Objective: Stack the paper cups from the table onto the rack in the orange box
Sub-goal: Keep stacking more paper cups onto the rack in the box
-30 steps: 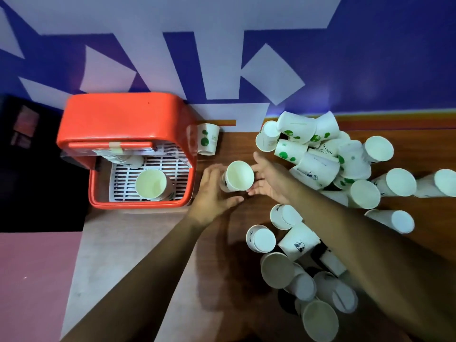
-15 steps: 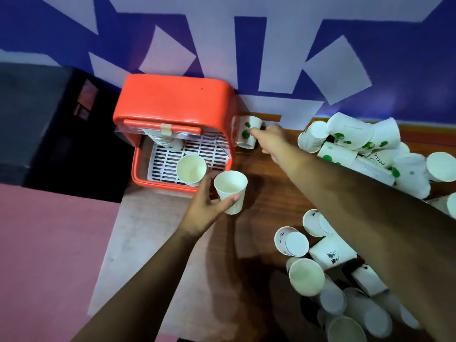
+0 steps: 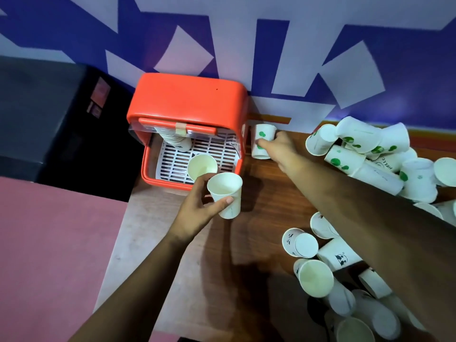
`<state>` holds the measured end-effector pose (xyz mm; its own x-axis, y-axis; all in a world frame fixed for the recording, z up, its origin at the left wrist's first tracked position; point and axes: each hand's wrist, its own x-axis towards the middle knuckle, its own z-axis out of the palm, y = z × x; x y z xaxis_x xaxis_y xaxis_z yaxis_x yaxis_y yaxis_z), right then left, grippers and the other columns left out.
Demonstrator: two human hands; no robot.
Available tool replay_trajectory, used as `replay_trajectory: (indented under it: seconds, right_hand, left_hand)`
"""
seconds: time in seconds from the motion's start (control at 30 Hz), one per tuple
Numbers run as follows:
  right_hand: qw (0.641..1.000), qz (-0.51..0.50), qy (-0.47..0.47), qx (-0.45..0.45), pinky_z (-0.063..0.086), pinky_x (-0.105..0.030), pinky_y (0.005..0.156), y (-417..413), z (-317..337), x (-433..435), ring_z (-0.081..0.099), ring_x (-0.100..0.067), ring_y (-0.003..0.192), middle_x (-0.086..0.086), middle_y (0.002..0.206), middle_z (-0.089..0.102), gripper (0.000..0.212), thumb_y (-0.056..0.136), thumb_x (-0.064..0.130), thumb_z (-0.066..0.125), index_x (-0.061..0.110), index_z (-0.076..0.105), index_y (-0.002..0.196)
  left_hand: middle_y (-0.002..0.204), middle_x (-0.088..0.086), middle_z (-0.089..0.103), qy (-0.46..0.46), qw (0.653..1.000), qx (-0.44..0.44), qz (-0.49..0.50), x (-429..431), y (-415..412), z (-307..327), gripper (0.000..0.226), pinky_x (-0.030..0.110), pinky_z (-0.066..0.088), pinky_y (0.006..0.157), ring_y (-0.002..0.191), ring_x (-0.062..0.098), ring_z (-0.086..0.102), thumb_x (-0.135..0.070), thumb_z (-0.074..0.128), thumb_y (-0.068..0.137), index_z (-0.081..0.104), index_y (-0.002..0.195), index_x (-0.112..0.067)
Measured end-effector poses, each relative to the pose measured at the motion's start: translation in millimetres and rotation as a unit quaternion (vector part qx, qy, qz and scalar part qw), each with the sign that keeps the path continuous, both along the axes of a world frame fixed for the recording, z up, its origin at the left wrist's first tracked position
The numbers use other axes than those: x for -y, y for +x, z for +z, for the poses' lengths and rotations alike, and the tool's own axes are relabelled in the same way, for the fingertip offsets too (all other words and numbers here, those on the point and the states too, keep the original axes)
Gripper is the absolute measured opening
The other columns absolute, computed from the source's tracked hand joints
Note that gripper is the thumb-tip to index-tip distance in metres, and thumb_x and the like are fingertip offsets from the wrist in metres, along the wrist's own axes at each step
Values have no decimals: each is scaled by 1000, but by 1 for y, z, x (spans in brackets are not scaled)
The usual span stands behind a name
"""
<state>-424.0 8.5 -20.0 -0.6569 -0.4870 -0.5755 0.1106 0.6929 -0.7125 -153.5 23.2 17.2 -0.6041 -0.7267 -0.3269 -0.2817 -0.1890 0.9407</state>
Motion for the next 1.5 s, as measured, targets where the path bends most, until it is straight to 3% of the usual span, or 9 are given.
replay_trajectory:
  seconds: [0.23,0.33,0.43,0.67,0.8,1.0,1.13,1.27,1.5]
  right_hand:
    - [998,52,-28,-13,55,-27,71,28,56,-60,64,-15,97,4,114,60,58,81,30,78,17,49,130]
    - [997,60,-49,-7,59,-35,82,41,71,-72,66,-15,99,3,118,63,58,80,30,79,19,49,129]
    - [996,61,-70,-7,58,-42,88,54,78,-76,67,-16,100,-1,119,65,57,77,27,80,19,50,126]
    - [990,18,-142,5,57,-44,90,81,80,-76,69,-18,99,-5,111,67,45,76,14,79,21,52,112]
    - [990,19,-141,25,58,-45,89,91,78,-76,70,-17,99,-2,113,69,66,62,31,82,22,52,120]
    - [991,33,-129,8,57,-43,89,113,77,-73,68,-20,101,0,106,70,67,54,30,77,24,53,116]
    - [984,100,-149,-10,53,-38,97,130,81,-58,59,-12,115,10,122,61,75,60,31,80,39,44,126]
    - [970,136,-189,-63,45,-17,95,148,84,-42,54,-7,116,12,123,57,72,71,11,81,35,45,129]
    - [965,143,-195,-98,55,-39,91,169,75,-20,60,-12,110,7,121,60,68,74,24,83,34,46,130]
  left_hand:
    - [125,-5,64,-21,994,-69,79,29,25,35,68,25,50,97,118,8,59,-34,77,75,50,134,-13]
    - [129,9,58,-74,990,-68,97,46,32,43,68,27,47,101,116,10,57,-37,77,74,49,130,-11]
    - [127,2,55,-110,987,-67,95,58,31,45,69,21,48,97,112,2,57,-29,78,76,45,131,-6]
    - [127,-21,54,-165,986,-2,3,79,27,12,69,26,48,99,120,11,57,-22,84,75,45,132,-19]
    - [127,-8,57,-197,977,63,-49,86,21,-7,67,31,48,96,118,15,55,-23,86,73,48,128,-23]
    - [146,-7,44,-158,977,88,-115,94,17,-19,87,-1,34,93,132,12,46,-21,86,77,38,150,-19]
    - [158,-8,35,-139,978,79,-133,104,35,-11,92,27,26,120,144,5,33,-38,80,79,30,155,-24]
    - [139,-14,58,-103,992,-17,-67,109,48,17,54,46,42,113,131,11,53,-51,69,84,58,133,-31]
    - [137,-10,62,-67,989,-78,-103,120,34,32,52,36,48,106,127,11,58,-23,72,88,57,137,-30]
